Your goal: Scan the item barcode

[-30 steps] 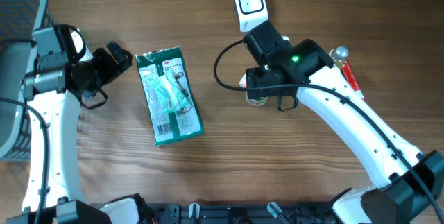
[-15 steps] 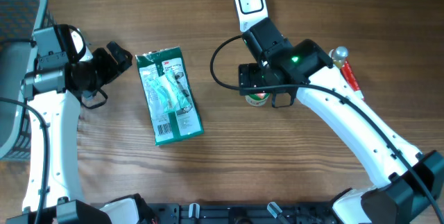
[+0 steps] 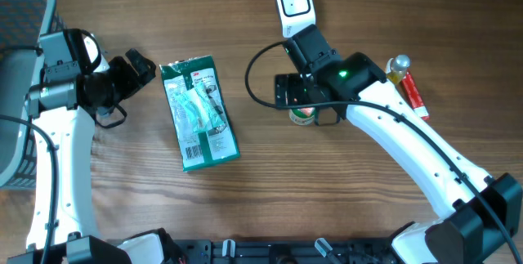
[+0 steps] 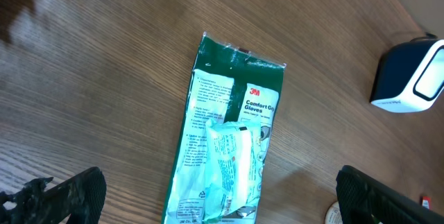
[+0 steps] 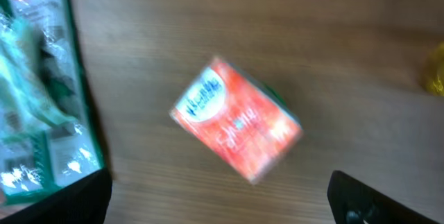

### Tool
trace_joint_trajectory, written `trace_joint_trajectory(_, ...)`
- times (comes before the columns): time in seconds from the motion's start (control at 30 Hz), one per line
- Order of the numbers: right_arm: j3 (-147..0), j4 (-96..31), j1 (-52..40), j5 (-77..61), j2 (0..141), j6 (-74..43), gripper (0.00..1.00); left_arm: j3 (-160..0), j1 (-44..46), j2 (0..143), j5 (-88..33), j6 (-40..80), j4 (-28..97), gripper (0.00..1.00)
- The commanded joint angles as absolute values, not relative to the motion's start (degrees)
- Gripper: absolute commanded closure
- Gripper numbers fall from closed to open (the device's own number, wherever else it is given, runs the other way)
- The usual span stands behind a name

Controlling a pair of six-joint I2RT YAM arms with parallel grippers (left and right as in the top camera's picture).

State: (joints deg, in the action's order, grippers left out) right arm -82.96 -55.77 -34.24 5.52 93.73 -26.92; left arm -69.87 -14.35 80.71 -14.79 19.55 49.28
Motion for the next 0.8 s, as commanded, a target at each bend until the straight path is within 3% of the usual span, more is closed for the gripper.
trace_joint_trajectory(0.0, -82.89, -51.33, -34.17, 4.60, 94.41, -19.31, 0.01, -70.32, -14.24, 80.40, -14.48, 18.39, 49.12, 0.00)
trace_joint_trajectory(0.23, -82.89, -53.15, -34.17, 11.53, 104.31, -16.53, 0.05, -70.32, -14.24, 80.40, -14.48, 18.39, 49.12, 0.00)
trace_joint_trajectory(0.37, -82.89, -56.23, -34.15, 11.57, 104.47, -16.58, 0.21, -70.32, -14.24, 80.40, -14.48, 18.39, 49.15, 0.00)
trace_joint_trajectory(0.4, -82.89, -57.23, -34.15, 11.57, 104.47, -17.30, 0.30, -70.32, -14.24, 80.40, -14.48, 18.39, 49.12, 0.00)
trace_joint_trajectory(0.5, -82.89, -58.19, -34.15, 11.55, 104.47, -24.12, 0.30, -70.32, -14.24, 80.40, -14.48, 18.39, 49.12, 0.00)
trace_joint_trajectory(0.6, -83.35, -56.80, -34.15, 11.55, 104.44, -27.14, 0.20, -70.32, -14.24, 80.40, -14.48, 18.39, 49.15, 0.00)
trace_joint_trajectory(0.67, -85.60, -57.23, -34.04, 11.57, 104.18, -27.05, 0.04, -70.35, -14.24, 80.40, -14.48, 18.39, 49.15, 0.00)
trace_joint_trajectory(0.77, -90.35, -62.83, -32.84, 11.57, 102.56, -32.01, 0.00, -70.32, -14.24, 80.40, -14.48, 18.39, 49.15, 0.00)
